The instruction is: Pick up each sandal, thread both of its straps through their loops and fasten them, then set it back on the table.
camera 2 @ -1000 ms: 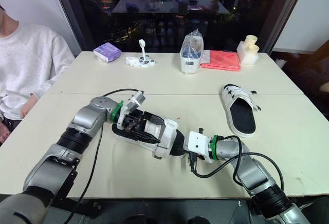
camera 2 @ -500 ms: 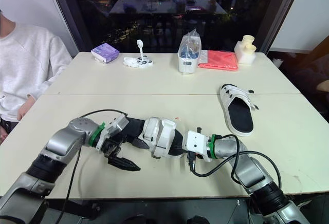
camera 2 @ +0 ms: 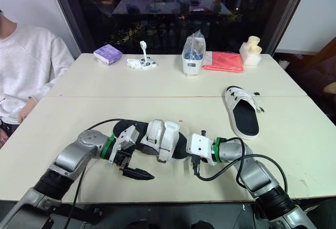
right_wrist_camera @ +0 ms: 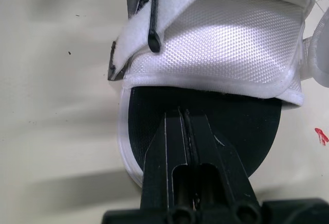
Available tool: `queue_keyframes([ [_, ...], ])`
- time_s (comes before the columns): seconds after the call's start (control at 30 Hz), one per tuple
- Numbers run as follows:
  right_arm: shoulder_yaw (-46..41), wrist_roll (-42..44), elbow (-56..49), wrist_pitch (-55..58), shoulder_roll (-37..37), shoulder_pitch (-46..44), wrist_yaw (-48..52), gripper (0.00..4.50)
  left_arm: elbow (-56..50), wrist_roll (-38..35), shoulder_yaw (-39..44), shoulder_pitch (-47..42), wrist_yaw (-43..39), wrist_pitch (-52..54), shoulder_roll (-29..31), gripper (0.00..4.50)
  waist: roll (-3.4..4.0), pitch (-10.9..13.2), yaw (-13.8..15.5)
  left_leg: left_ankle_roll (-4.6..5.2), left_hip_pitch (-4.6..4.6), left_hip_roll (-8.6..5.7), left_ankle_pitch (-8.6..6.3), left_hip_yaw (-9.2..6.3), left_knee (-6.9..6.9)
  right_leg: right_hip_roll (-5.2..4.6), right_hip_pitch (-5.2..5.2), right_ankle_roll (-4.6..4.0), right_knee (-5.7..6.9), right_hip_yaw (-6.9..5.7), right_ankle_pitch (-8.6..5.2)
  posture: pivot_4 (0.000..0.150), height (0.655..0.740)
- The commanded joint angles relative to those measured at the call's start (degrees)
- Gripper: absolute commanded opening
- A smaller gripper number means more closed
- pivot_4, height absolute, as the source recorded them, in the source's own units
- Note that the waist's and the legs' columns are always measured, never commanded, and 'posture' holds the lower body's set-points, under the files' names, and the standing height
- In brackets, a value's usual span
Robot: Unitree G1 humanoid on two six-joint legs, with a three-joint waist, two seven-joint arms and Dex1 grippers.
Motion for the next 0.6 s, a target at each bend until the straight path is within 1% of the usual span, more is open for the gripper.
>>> queue_keyframes([
  [0.03, 2.4, -2.8, 3.9, 1.9, -0.4, 1.8, 0.7, 0.0, -1.1, 0.0, 0.0, 0.1, 1.7, -0.6, -0.8, 4.33, 0.0, 0.0, 0.0, 0.0, 0.01, 0.0, 0.0, 0.0, 0.0, -0.01, 0.0, 0.0, 0.0, 0.0, 0.0, 0.15, 0.74],
  [0.3, 2.4, -2.8, 3.7, 2.0, -0.2, 2.2, 0.6, 0.0, -1.3, -0.7, -0.2, -0.5, 4.5, 2.0, -3.5, 4.33, 0.0, 0.0, 0.2, 0.0, 0.03, -0.01, 0.0, -0.01, 0.0, -0.05, -0.02, 0.0, -0.01, 0.0, 0.0, 0.15, 0.74],
  [0.33, 2.4, -2.8, 3.7, 2.1, -0.2, 2.2, 0.6, 0.0, -1.5, -0.8, -0.3, -0.5, 4.5, 2.5, -3.7, 4.1, 0.0, 0.0, 0.2, 0.0, 0.04, -0.01, 0.0, -0.01, 0.0, -0.05, -0.03, 0.0, -0.01, 0.0, 0.0, 0.15, 0.74],
  [0.4, 2.4, -2.9, 3.7, 2.1, -0.2, 2.2, 0.6, 0.0, -2.1, -1.2, -0.4, -0.2, 4.6, 3.7, -3.8, 3.49, 0.0, 0.0, 0.2, 0.0, 0.04, -0.01, 0.0, -0.01, 0.0, -0.05, -0.02, 0.0, -0.01, 0.0, 0.0, 0.15, 0.74],
  [0.43, 2.4, -2.8, 3.6, 2.2, -0.2, 2.2, 0.6, 0.0, -2.4, -1.4, -0.4, -0.1, 4.7, 4.2, -3.8, 3.03, 0.0, 0.0, 0.1, 0.0, 0.03, -0.01, -0.01, -0.01, 0.0, -0.05, 0.02, 0.0, -0.01, 0.0, 0.0, 0.15, 0.74],
  [0.47, 2.4, -2.8, 3.6, 2.2, -0.2, 2.2, 0.5, 0.0, -2.7, -1.6, -0.4, 0.0, 4.7, 4.6, -3.8, 2.43, 0.0, 0.0, 0.1, 0.0, 0.01, 0.0, 0.0, -0.01, 0.0, -0.04, 0.01, 0.0, -0.01, 0.0, 0.0, 0.15, 0.74],
  [0.6, 2.3, -2.8, 3.5, 2.2, -0.3, 2.4, 0.5, 0.0, -4.0, -2.3, -0.8, 0.5, 4.3, 6.4, -3.2, 0.41, 0.0, 0.0, 0.1, 0.0, 0.01, 0.0, 0.0, -0.01, -0.03, -0.03, 0.0, 0.0, -0.01, 0.0, 0.0, 0.15, 0.74],
])
